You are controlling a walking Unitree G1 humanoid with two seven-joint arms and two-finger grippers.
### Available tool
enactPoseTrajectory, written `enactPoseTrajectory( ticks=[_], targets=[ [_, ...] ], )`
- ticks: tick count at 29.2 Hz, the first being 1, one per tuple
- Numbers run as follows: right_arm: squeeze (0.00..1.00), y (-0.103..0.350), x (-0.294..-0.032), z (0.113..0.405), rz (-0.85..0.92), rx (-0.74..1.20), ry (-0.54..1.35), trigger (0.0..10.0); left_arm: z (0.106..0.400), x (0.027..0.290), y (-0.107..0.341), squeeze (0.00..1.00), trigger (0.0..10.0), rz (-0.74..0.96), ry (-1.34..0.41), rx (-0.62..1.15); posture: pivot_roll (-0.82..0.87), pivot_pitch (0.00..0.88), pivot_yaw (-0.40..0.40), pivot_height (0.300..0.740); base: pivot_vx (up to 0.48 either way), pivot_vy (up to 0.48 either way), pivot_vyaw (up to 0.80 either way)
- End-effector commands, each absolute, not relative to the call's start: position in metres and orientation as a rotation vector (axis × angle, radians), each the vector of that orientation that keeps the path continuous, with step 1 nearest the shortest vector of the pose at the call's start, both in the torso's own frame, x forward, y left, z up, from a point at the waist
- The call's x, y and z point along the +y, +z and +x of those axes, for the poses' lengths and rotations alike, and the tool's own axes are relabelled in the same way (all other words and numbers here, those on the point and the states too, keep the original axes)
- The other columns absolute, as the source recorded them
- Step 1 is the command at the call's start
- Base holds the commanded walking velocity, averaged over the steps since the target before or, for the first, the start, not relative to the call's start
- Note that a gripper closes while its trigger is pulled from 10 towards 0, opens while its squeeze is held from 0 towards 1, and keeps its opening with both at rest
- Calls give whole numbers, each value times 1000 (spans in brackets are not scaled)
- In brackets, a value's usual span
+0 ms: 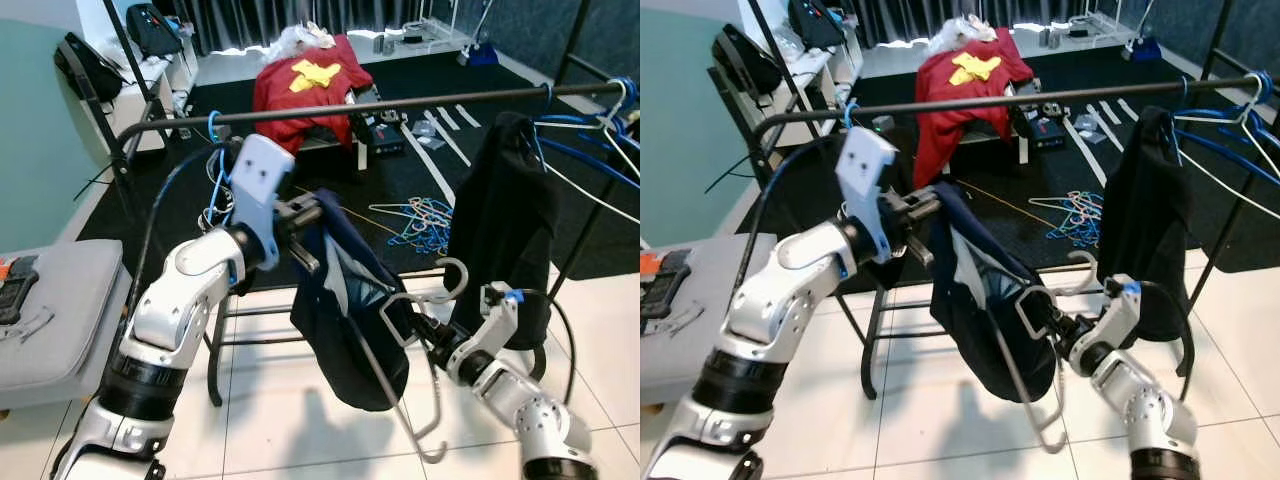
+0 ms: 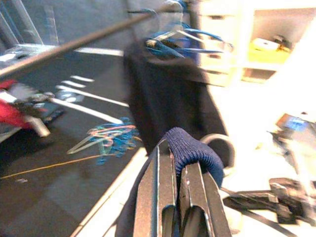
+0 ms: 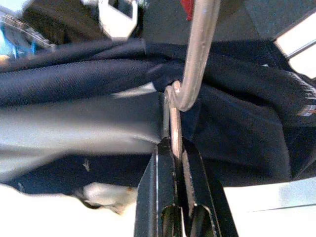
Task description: Hang hanger
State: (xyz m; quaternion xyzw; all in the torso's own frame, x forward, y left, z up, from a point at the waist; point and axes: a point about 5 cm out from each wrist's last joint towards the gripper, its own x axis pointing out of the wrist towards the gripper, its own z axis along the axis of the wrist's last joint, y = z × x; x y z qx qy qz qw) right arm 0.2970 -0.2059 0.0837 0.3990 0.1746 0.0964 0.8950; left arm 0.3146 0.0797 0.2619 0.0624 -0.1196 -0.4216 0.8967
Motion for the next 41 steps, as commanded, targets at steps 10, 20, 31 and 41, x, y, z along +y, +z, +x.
enactPoseTrajectory(
  ticks=[10,20,31,41],
  targets=[
    [0,102,-220,312,1016,178,-8,10000,309,87,240,0,0,243,-910,-143,-68,18,108,740,0,0,0],
    [0,145,-238,325,1229,-90,-329,10000,326,102,212,0,0,417,-737,-60,-74,33,115,740,0,0,0],
    [0,162,-208,336,761,72,20,10000,315,94,198,0,0,441,-826,2,-72,39,115,740,0,0,0],
    [0,89,-224,305,392,439,28,10000,331,110,213,0,0,437,-660,-43,-73,41,115,740,0,0,0]
  ],
)
